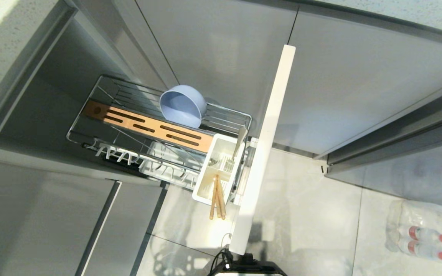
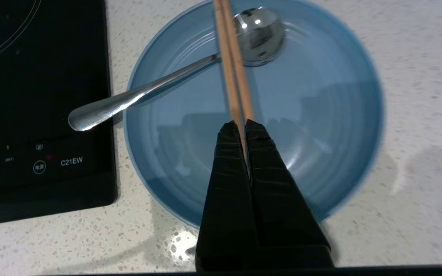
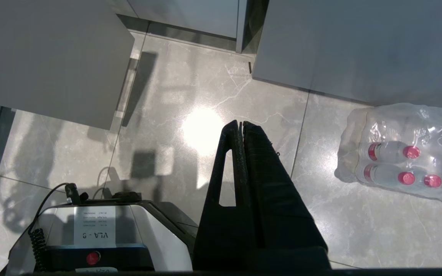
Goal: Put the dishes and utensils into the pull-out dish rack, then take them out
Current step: Pick up the chopsticks and place it in the cupboard
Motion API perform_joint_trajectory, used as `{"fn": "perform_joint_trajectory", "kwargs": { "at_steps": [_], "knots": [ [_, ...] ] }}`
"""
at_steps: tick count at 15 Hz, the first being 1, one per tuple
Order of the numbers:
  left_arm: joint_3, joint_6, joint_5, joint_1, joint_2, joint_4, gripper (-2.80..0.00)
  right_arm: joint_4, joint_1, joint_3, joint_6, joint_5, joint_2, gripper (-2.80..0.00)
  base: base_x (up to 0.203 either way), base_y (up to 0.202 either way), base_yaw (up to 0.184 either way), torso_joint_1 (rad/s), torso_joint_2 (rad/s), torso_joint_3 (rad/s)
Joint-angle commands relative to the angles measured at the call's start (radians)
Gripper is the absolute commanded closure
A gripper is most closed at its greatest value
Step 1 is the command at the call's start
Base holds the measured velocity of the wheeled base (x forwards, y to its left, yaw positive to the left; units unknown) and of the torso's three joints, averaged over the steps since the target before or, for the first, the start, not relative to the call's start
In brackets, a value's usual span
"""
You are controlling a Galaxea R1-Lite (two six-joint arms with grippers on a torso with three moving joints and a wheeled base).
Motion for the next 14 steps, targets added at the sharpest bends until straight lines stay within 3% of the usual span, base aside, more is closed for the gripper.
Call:
{"fn": "perform_joint_trajectory", "kwargs": {
  "at_steps": [1, 4, 6, 9, 10, 14],
  "knots": [
    [0.015, -0.006, 0.002, 0.019, 0.036, 0.008, 0.00, 0.000, -0.001, 0.000, 0.001, 0.000, 0.000, 0.00, 0.000, 0.000, 0.000, 0.000, 0.00, 0.000],
    [0.014, -0.007, -0.012, 0.033, 0.062, 0.005, 0.00, 0.000, -0.001, 0.000, 0.001, 0.000, 0.001, 0.00, 0.000, 0.000, 0.000, 0.000, 0.00, 0.000],
    [0.009, -0.008, -0.080, 0.047, 0.079, 0.003, 0.00, 0.000, -0.001, 0.000, 0.001, 0.000, 0.001, 0.00, 0.000, 0.000, 0.000, 0.000, 0.00, 0.000],
    [0.012, -0.008, -0.092, 0.048, 0.094, 0.002, 0.00, 0.000, -0.001, 0.000, 0.001, 0.000, 0.002, 0.00, 0.000, 0.000, 0.000, 0.000, 0.00, 0.000],
    [0.008, -0.008, -0.096, 0.048, 0.098, -0.001, -2.80, 0.000, 0.000, 0.000, 0.001, 0.000, 0.000, 0.00, 0.000, 0.000, 0.000, 0.000, 0.00, 0.000],
    [-0.001, -0.008, -0.097, 0.053, 0.097, -0.006, -2.80, 0.000, -0.001, 0.000, 0.001, 0.000, 0.002, 0.00, 0.000, 0.000, 0.000, 0.000, 0.00, 0.000]
  ]
}}
